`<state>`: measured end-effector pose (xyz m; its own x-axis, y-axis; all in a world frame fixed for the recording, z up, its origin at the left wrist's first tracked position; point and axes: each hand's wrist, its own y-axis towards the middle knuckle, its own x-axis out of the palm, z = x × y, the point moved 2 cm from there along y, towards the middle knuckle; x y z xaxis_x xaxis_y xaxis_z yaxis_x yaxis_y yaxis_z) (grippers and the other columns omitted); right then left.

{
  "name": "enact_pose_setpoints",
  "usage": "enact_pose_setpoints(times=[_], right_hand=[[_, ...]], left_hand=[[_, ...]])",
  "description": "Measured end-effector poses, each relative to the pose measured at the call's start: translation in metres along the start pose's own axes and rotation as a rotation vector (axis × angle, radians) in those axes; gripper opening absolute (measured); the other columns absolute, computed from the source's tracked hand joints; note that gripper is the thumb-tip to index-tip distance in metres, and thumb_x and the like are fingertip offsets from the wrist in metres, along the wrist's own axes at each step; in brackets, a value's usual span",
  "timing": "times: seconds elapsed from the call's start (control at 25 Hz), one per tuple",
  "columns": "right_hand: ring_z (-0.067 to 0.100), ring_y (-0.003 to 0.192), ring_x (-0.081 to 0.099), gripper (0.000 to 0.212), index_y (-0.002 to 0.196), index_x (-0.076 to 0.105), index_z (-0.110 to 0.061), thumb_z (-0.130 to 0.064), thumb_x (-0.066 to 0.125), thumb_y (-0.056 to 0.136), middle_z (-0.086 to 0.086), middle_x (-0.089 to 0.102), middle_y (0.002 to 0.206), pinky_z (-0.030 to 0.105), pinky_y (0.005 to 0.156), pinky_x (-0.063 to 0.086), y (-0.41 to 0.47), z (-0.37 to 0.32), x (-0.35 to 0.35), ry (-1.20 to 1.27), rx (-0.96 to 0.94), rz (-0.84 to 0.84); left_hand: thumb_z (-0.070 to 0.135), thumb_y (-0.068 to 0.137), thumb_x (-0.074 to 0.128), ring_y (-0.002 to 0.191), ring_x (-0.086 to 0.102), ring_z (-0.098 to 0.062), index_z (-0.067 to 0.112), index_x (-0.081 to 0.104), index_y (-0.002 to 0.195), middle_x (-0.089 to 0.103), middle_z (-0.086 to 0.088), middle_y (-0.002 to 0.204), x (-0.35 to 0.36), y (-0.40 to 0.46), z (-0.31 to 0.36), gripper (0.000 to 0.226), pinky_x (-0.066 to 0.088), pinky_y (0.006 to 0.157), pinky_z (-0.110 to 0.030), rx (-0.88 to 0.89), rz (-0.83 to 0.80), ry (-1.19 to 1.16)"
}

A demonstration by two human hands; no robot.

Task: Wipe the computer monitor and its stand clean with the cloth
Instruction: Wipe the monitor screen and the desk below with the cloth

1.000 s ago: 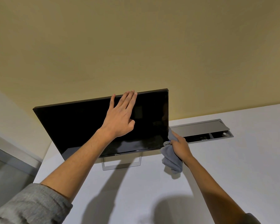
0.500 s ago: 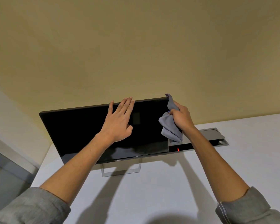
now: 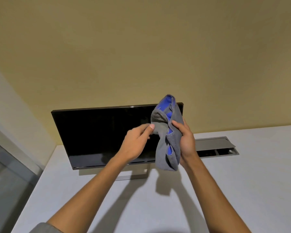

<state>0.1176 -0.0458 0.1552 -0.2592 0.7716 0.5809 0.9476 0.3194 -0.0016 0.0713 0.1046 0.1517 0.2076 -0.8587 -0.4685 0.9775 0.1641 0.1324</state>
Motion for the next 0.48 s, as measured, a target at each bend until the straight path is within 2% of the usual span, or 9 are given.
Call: enact_pose_setpoints(times=[0.08, 0.2, 0.28, 0.36, 0.4, 0.48], right_hand=[[0.026, 0.095, 0.066, 0.049, 0.137, 0.05, -0.007, -0.027, 0.055, 0.092, 0.016, 0.065, 0.113, 0.034, 0.078, 0.055, -0.01, 0.02, 0.001, 0.121, 0.147, -0.002], [0.024, 0.089, 0.067, 0.046, 0.134, 0.053, -0.004, -0.032, 0.045, 0.098, 0.015, 0.065, 0.108, 0.033, 0.077, 0.058, -0.02, 0.038, 0.003, 0.195, 0.237, 0.011], [0.029, 0.097, 0.064, 0.05, 0.137, 0.051, -0.004, -0.034, 0.045, 0.097, 0.018, 0.06, 0.116, 0.038, 0.085, 0.055, -0.026, 0.047, 0.006, 0.201, 0.265, -0.019], [0.031, 0.105, 0.062, 0.051, 0.136, 0.051, -0.009, -0.038, 0.046, 0.094, 0.019, 0.06, 0.122, 0.042, 0.092, 0.051, -0.03, 0.058, 0.009, 0.043, 0.224, -0.02], [0.029, 0.107, 0.062, 0.052, 0.134, 0.051, -0.013, -0.043, 0.048, 0.091, 0.017, 0.061, 0.123, 0.042, 0.094, 0.051, -0.032, 0.064, 0.01, -0.136, 0.182, 0.005], [0.018, 0.109, 0.062, 0.06, 0.132, 0.048, -0.024, -0.058, 0.049, 0.082, 0.008, 0.058, 0.125, 0.038, 0.094, 0.052, -0.038, 0.072, 0.014, -0.505, 0.121, 0.053]], left_hand=[[0.064, 0.092, 0.045, 0.081, 0.068, -0.007, 0.024, 0.072, 0.103, 0.074, 0.008, 0.092, 0.01, -0.014, -0.003, 0.049, 0.055, 0.086, -0.039, -0.235, -0.062, -0.299], [0.06, 0.091, 0.051, 0.077, 0.072, -0.013, 0.02, 0.071, 0.11, 0.076, -0.001, 0.094, 0.021, -0.04, -0.012, 0.048, 0.057, 0.068, -0.029, -0.498, -0.092, -0.623], [0.058, 0.091, 0.054, 0.087, 0.073, -0.018, 0.026, 0.072, 0.108, 0.076, -0.002, 0.098, 0.025, -0.05, -0.019, 0.041, 0.058, 0.081, -0.038, -0.538, -0.103, -0.778], [0.049, 0.092, 0.058, 0.101, 0.07, -0.024, 0.025, 0.073, 0.108, 0.075, -0.005, 0.105, 0.023, -0.051, -0.025, 0.032, 0.055, 0.09, -0.041, -0.499, -0.063, -0.809], [0.041, 0.093, 0.06, 0.1, 0.07, -0.025, 0.021, 0.073, 0.108, 0.075, -0.007, 0.102, 0.02, -0.05, -0.027, 0.028, 0.056, 0.087, -0.041, -0.471, -0.015, -0.75], [0.029, 0.092, 0.063, 0.086, 0.07, -0.026, 0.012, 0.071, 0.098, 0.074, -0.008, 0.089, 0.009, -0.046, -0.031, 0.019, 0.056, 0.078, -0.045, -0.376, 0.126, -0.484]])
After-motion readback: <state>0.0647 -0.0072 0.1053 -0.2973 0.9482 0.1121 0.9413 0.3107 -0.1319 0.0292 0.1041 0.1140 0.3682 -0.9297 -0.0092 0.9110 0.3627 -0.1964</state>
